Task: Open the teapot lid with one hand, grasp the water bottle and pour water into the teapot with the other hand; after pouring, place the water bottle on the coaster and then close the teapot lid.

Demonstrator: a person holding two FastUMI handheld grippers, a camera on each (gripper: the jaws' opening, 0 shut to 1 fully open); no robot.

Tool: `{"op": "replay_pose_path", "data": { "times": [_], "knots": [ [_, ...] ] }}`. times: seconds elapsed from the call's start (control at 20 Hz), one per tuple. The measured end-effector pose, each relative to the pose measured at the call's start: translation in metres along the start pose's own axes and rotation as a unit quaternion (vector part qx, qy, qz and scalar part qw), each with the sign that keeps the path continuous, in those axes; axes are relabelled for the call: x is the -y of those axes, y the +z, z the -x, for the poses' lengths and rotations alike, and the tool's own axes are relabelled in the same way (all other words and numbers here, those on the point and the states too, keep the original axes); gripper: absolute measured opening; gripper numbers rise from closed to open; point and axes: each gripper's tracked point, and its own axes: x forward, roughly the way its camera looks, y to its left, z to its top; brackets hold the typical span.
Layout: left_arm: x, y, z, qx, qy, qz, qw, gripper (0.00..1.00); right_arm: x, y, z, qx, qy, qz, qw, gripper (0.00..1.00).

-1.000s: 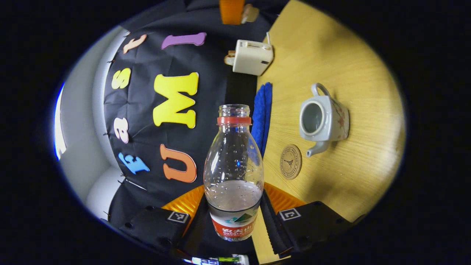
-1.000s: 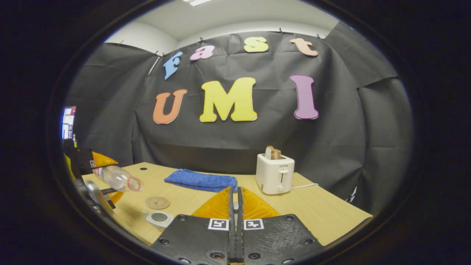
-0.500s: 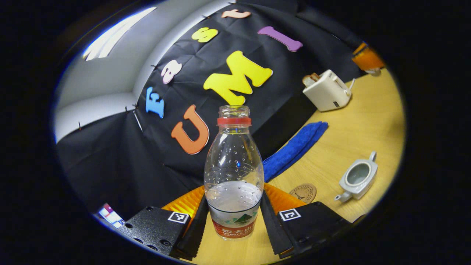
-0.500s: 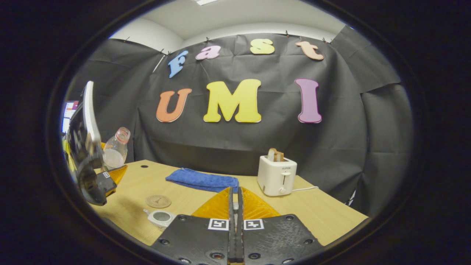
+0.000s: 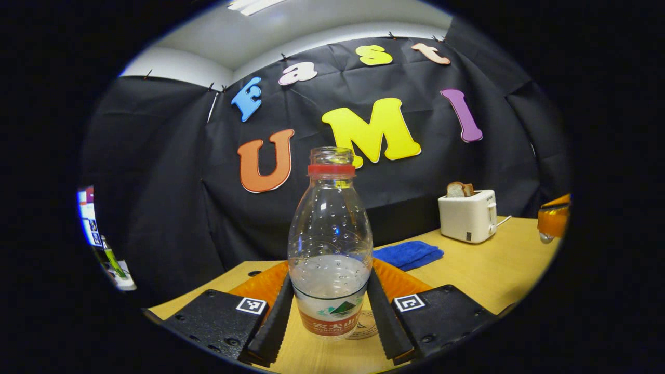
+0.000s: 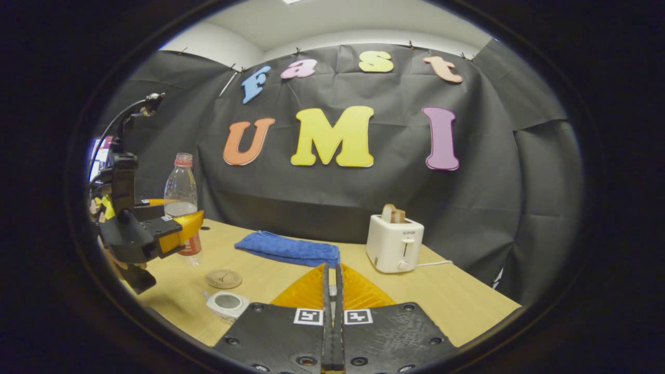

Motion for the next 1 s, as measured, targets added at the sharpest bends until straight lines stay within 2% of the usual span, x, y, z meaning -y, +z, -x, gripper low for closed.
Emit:
{"op": "replay_pose_path", "data": {
  "times": [0.15, 0.45, 0.7, 1.0],
  "knots": [
    [0.008, -0.001, -0.017, -0.001, -0.022, 0.051, 0.998, 0.75, 0.007, -0.003, -0.002, -0.003, -0.006, -0.005, 1.0, 0.0],
    [0.02, -0.039, -0.049, -0.037, -0.045, 0.077, 0.995, 0.76, 0.013, -0.01, -0.008, -0.016, -0.01, -0.012, 1.0, 0.0],
    [0.018, -0.063, -0.059, -0.065, -0.041, 0.069, 0.995, 0.76, 0.009, -0.015, -0.01, -0.019, -0.008, -0.008, 1.0, 0.0],
    [0.021, -0.072, -0.061, -0.07, -0.042, 0.041, 0.996, 0.77, 0.007, -0.021, -0.012, -0.026, -0.006, -0.007, 1.0, 0.0]
  ]
}}
